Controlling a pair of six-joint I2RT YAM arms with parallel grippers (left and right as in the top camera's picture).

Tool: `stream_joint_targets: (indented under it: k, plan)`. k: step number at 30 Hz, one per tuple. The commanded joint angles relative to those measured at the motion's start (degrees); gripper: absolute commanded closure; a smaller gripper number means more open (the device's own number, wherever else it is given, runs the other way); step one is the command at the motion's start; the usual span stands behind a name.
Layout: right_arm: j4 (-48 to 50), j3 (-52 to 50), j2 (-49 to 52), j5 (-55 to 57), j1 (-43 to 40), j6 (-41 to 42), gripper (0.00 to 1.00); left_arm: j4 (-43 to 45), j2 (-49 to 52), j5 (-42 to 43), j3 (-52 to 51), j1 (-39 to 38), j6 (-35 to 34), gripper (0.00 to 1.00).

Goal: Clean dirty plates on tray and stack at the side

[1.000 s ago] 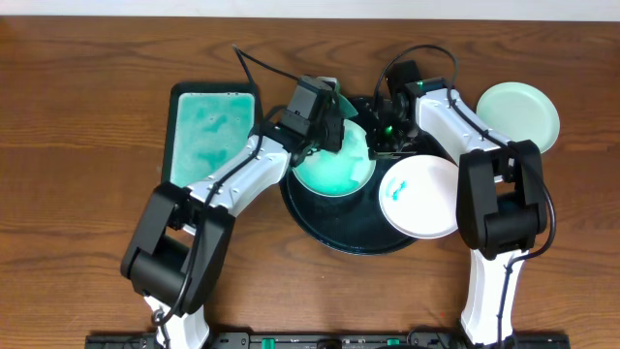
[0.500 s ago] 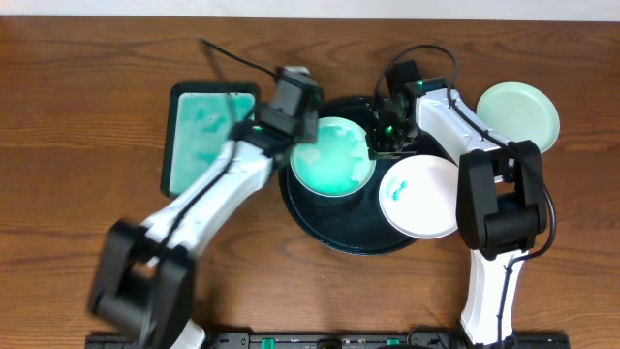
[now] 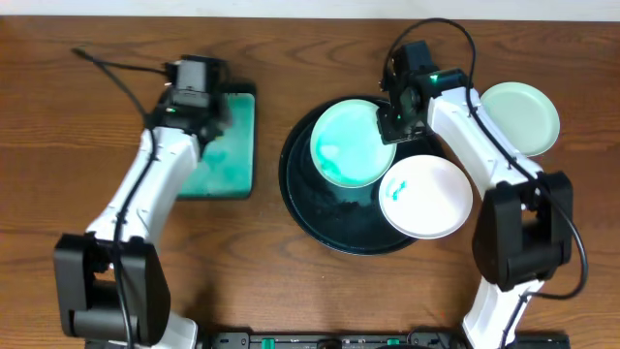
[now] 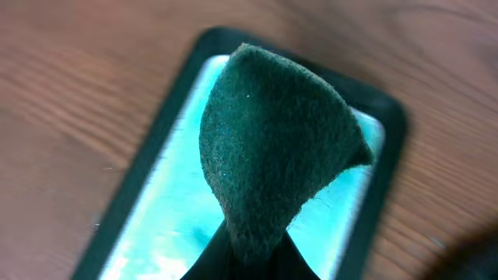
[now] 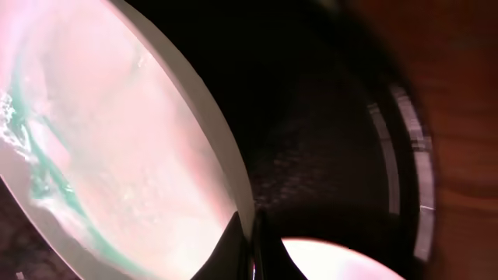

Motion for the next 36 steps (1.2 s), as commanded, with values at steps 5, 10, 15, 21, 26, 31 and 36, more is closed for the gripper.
stream_joint_targets:
  k: [5, 10, 15, 21, 26, 31, 36]
  plan:
    - [0.9, 0.7, -7.6, 20.7, 7.0, -5.1, 0.99, 0.3, 8.5, 4.3, 0.3, 3.6, -2.0, 0.93]
    - [1.4, 0.7, -10.5, 35.6, 12.5, -6.9, 0.99, 1.4, 12.7, 4.3, 0.3, 4.6, -2.2, 0.93]
    - [2.5, 0.7, -11.4, 52.0, 19.6, -15.5, 0.99, 1.5, 13.9, 4.2, 0.3, 5.4, -2.2, 0.93]
    - [8.1, 0.7, -11.4, 64.8, 25.4, -26.2, 0.99, 1.5, 13.9, 4.2, 0.3, 5.2, -2.2, 0.93]
    - [15.3, 0.7, -11.4, 71.7, 29.2, -38.3, 0.99, 1.5, 13.9, 4.2, 0.3, 5.2, -2.2, 0.92]
    - [23.8, 0.7, -11.4, 78.0, 31.6, -47.3, 0.99, 1.3, 13.9, 4.2, 0.3, 5.2, -2.2, 0.93]
    - [26.6, 0.7, -11.4, 77.9, 32.6, -51.0, 0.99, 1.1, 13.9, 4.2, 0.3, 5.2, -2.2, 0.93]
